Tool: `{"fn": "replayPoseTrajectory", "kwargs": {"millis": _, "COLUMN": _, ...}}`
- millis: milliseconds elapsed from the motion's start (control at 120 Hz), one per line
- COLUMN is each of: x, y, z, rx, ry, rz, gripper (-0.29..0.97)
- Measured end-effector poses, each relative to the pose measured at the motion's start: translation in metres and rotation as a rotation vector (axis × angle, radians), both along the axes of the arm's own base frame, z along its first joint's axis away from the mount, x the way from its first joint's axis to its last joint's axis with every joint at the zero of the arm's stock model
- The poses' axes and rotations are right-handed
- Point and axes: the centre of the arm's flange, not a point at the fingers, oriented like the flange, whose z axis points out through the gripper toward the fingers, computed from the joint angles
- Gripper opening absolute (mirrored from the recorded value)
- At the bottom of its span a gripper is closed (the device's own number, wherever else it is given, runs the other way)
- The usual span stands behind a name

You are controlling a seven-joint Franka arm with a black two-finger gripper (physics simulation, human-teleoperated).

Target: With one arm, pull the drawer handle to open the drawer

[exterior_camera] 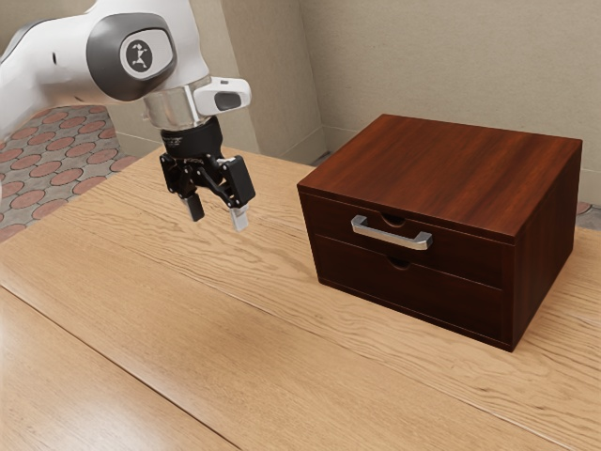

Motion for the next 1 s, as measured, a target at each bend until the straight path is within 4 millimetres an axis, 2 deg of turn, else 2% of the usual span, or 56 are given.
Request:
{"fn": "replayPoseTrajectory", "kwargs": {"millis": 350, "x": 0.0, "y": 0.002, "z": 0.0, "rx": -0.005, "ry": 0.002, "rz": 0.003, "gripper": 0.68}}
{"fn": "replayPoseTrajectory", "kwargs": {"millis": 408, "x": -0.002, "y": 0.002, "z": 0.005, "rx": -0.003, "ry": -0.006, "rz": 0.003, "gripper": 0.68}}
{"fn": "replayPoseTrajectory", "kwargs": {"millis": 525, "x": -0.024, "y": -0.005, "z": 0.072, "rx": 0.011, "ry": -0.116, "rz": -0.007, "gripper": 0.68}}
{"fn": "replayPoseTrajectory", "kwargs": {"millis": 592, "x": -0.03, "y": -0.014, "z": 0.087, "rx": 0.011, "ry": -0.13, "rz": -0.023, "gripper": 0.68}}
{"fn": "replayPoseTrajectory", "kwargs": {"millis": 725, "x": -0.034, "y": -0.019, "z": 0.09, "rx": 0.01, "ry": -0.117, "rz": -0.032, "gripper": 0.68}}
{"fn": "replayPoseTrajectory", "kwargs": {"millis": 1000, "x": -0.037, "y": -0.005, "z": 0.088, "rx": 0.018, "ry": -0.098, "rz": -0.006, "gripper": 0.68}}
